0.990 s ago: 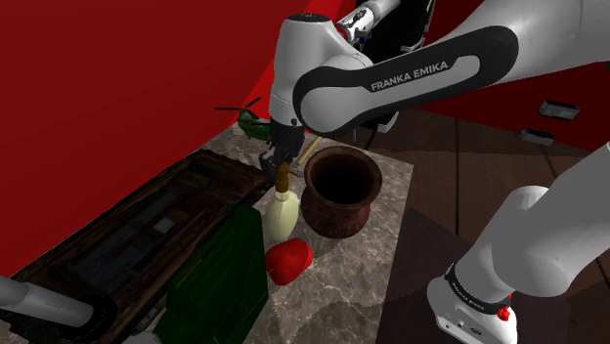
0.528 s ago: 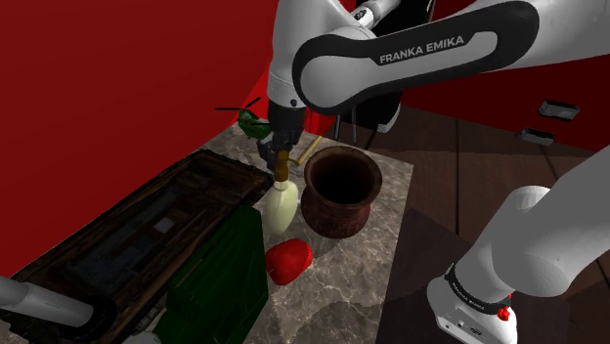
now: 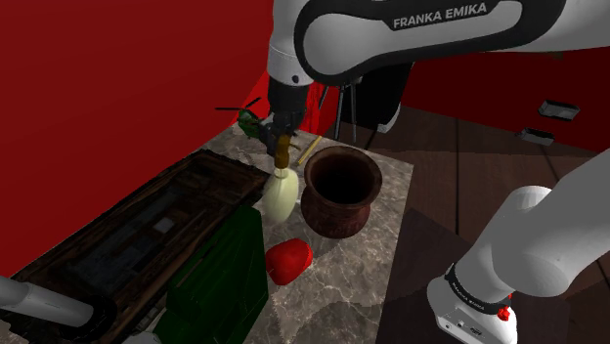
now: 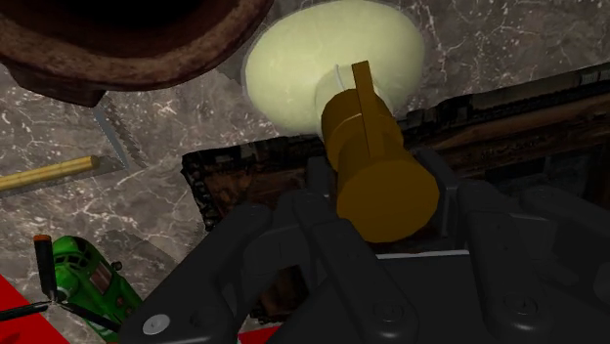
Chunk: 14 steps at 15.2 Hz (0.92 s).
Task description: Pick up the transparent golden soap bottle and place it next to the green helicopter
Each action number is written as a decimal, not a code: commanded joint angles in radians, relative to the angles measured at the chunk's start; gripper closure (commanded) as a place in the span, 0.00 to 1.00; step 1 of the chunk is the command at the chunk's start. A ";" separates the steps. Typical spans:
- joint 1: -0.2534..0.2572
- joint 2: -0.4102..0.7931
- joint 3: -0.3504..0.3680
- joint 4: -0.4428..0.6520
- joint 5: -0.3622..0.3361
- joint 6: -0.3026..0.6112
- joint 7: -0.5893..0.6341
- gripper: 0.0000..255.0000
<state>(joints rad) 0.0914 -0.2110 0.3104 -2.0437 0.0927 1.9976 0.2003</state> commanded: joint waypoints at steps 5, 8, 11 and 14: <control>-0.001 -0.001 -0.002 0.082 -0.003 -0.083 0.005 1.00; -0.002 0.001 -0.003 0.125 -0.004 -0.123 0.007 1.00; -0.003 0.005 -0.004 0.169 -0.007 -0.164 0.009 1.00; -0.004 0.011 -0.004 0.216 -0.009 -0.205 0.012 1.00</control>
<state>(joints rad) 0.0876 -0.2045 0.3057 -1.8469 0.0852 1.8076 0.2104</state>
